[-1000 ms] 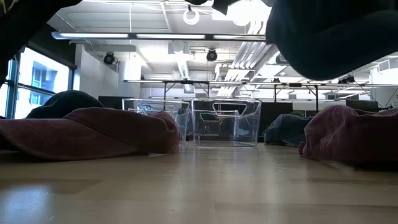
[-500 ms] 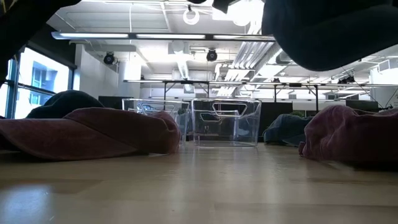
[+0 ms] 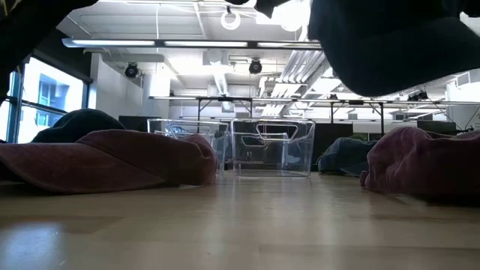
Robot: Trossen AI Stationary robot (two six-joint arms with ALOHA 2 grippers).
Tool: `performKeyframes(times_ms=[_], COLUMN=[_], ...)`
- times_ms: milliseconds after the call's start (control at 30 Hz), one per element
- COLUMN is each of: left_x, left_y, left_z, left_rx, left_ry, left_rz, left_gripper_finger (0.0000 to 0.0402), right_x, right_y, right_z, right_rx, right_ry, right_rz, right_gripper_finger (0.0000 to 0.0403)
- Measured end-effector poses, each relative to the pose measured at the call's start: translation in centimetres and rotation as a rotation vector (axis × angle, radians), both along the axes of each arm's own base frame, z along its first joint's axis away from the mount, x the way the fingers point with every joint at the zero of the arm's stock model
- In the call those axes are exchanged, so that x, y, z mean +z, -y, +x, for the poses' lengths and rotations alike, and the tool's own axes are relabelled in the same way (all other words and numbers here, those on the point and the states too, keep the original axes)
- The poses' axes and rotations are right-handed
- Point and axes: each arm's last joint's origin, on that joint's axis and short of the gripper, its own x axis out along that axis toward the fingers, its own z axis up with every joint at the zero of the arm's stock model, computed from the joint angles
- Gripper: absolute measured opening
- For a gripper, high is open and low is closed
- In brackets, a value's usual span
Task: Pick & Place hat
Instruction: Put the bottom blue cap into the right bin
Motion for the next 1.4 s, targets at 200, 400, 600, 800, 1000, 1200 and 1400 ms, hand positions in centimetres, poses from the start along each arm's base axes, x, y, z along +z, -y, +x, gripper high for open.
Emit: performKeyframes(times_ms=[200,400,600,800,1000,1200,1400], left_x=[0.1,1.2,4.3,6.2,5.4,4.5,3.4], left_y=[-1.3,-4.6,-9.1,-14.1,-18.8,-23.0,-25.9], left_z=[-0.4,-1.3,-3.6,-6.6,-8.8,-10.9,-12.9], left_rx=[-0.145,-0.185,-0.096,0.088,0.288,0.425,0.535], left_ry=[-0.083,-0.148,-0.045,0.002,-0.026,-0.047,-0.1], left_rz=[-0.084,-0.152,-0.11,-0.015,0.113,0.224,0.34], left_gripper_finger=[0.0008,0.0006,0.0003,0.0002,0.0001,0.0001,0.0], right_x=[0.6,2.0,3.0,3.6,3.6,3.2,2.9], right_y=[0.0,-0.2,-0.3,-0.4,-0.3,-0.2,-0.1], right_z=[-0.2,-1.5,-3.1,-4.3,-4.3,-4.2,-4.0], right_rx=[0.053,0.069,-0.047,-0.103,-0.138,-0.183,-0.242], right_ry=[0.012,0.056,0.138,0.219,0.217,0.194,0.163], right_rz=[0.044,0.099,0.115,0.102,0.109,0.105,0.118], right_gripper_finger=[0.0099,0.015,0.0151,0.0139,0.0138,0.0137,0.0138])
